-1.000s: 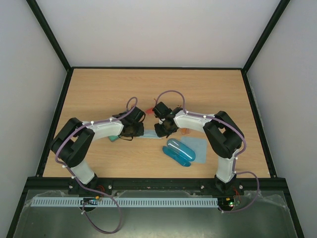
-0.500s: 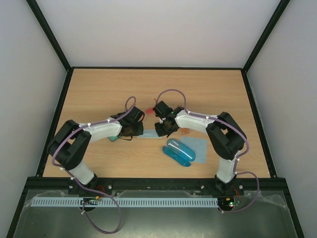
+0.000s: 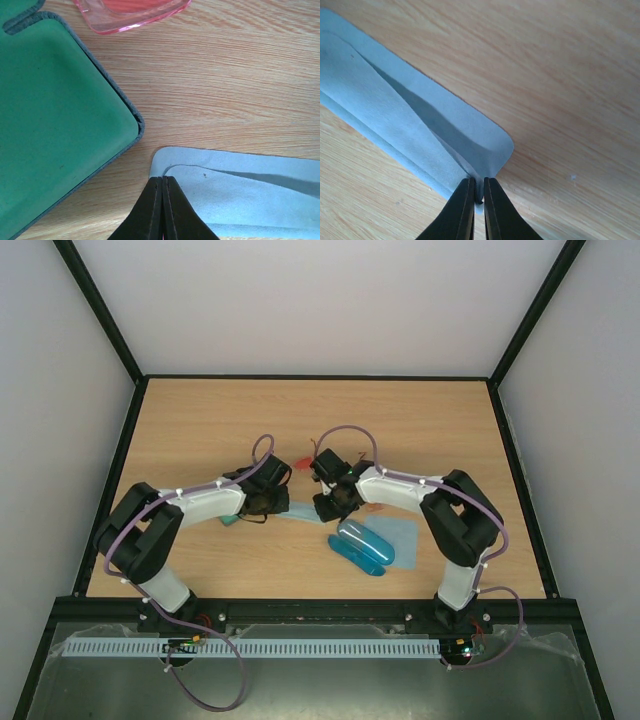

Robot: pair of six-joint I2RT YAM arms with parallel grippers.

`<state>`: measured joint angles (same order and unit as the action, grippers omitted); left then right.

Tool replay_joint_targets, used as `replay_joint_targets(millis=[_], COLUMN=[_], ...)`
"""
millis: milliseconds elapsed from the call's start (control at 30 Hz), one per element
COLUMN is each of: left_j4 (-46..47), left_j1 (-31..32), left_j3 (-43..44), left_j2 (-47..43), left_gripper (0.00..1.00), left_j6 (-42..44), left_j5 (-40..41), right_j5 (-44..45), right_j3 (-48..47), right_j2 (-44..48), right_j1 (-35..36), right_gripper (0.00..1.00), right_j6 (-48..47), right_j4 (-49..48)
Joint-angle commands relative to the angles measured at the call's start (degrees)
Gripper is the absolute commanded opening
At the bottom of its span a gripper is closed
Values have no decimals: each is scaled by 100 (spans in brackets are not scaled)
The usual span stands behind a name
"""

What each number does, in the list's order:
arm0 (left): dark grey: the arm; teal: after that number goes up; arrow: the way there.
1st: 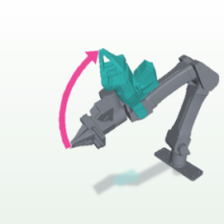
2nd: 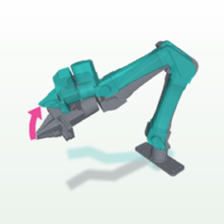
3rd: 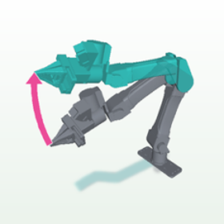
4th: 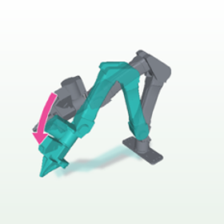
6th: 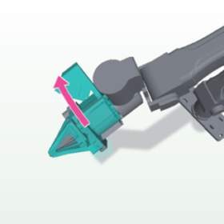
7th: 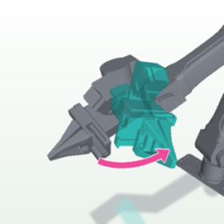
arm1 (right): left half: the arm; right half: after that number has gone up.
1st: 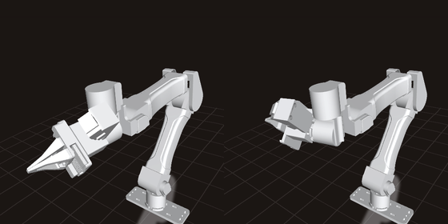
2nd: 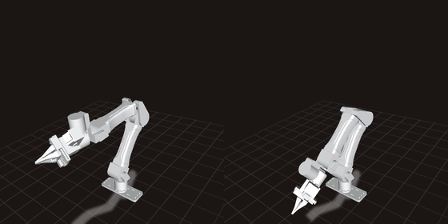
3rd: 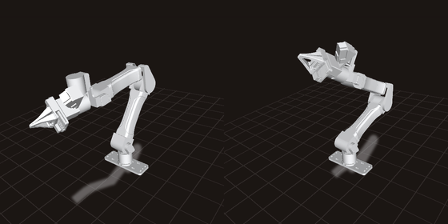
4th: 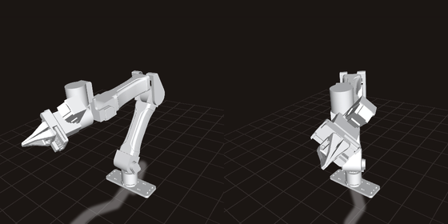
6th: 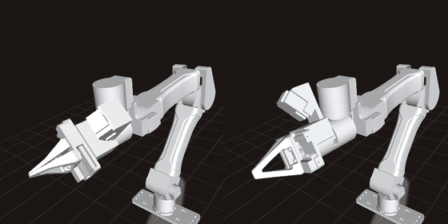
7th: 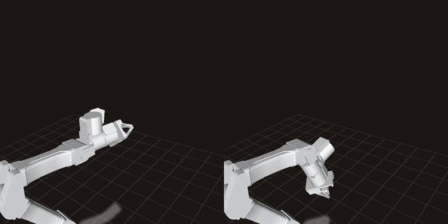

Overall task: Organize the sunglasses
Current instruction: Fold the glasses cleaning cloth at the center of the board.

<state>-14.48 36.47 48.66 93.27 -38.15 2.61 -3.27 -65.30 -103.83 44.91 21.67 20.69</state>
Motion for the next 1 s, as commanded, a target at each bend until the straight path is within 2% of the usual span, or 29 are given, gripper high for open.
replay_joint_targets(millis=[0,267,600,767,967], left_j4=[-51,-301,-463,-100,197], left_j1=[36,-4,30,48,-9], left_j3=[-76,-94,-620,-967,-798], left_j2=[-156,-358,-921,-838,-433], left_gripper=[2,2,2,2,2], left_j6=[-48,-8,-246,-393,-361], left_j5=[72,242,-98,-268,-353], right_j5=[-169,-844,-289,-325,-502], right_j3=[204,255,-196,-392,-466], right_j2=[186,414,221,-41,-162], right_j1=[89,219,9,-62,-65], right_gripper=[8,22,26,26,26], right_j6=[-123,-295,-385,-390,-486], right_j4=[223,113,143,141,137])
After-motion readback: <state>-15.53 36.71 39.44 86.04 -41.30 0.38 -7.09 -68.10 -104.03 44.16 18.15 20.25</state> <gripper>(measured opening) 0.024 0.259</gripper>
